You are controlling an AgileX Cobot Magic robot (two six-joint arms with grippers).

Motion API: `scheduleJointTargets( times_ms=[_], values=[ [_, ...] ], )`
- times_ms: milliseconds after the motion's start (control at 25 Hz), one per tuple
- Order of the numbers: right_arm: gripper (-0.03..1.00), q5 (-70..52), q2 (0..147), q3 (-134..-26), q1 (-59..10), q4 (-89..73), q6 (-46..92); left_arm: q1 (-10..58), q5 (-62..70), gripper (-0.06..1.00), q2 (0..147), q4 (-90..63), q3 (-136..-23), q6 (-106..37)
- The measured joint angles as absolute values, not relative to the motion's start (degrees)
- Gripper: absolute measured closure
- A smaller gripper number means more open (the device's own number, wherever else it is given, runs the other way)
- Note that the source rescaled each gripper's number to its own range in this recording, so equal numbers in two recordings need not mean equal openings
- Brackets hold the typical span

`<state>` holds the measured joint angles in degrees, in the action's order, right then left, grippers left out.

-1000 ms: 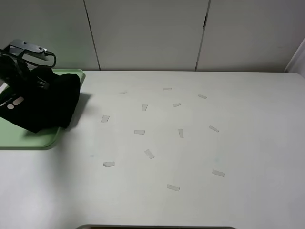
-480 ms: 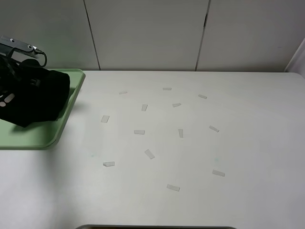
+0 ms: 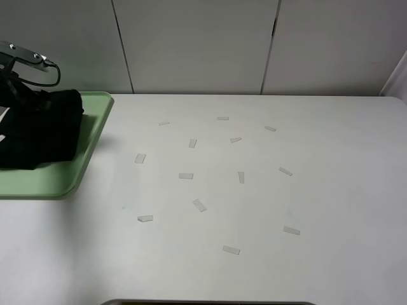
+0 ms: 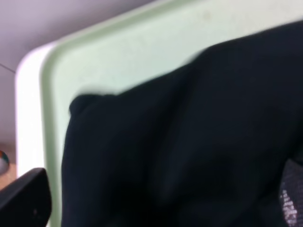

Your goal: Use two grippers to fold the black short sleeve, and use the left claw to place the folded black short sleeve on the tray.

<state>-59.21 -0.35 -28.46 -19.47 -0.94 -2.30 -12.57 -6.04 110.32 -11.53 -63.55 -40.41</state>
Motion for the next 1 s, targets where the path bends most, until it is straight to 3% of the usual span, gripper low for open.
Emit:
scheduleJointTargets(
  times_ms=[680,840,1000],
  values=[
    [-0.03,-59.2,-0.3,-28.5,-19.5,-0.9,-2.3,-12.6,-7.3,-0.05,105.5,-11.5,-62.4,-38.2],
    [-0.03,-59.2,-0.3,-28.5,-19.5,-0.9,-2.3,-12.7,-16.9,-0.05,105.6,-11.5,-55.7,-41.4],
    [-0.03,-59.2,-0.3,-28.5,-19.5,-0.9,-2.3,-13.0,-34.9,-0.05,105.6,-14.0,-47.9,-45.3]
  ],
)
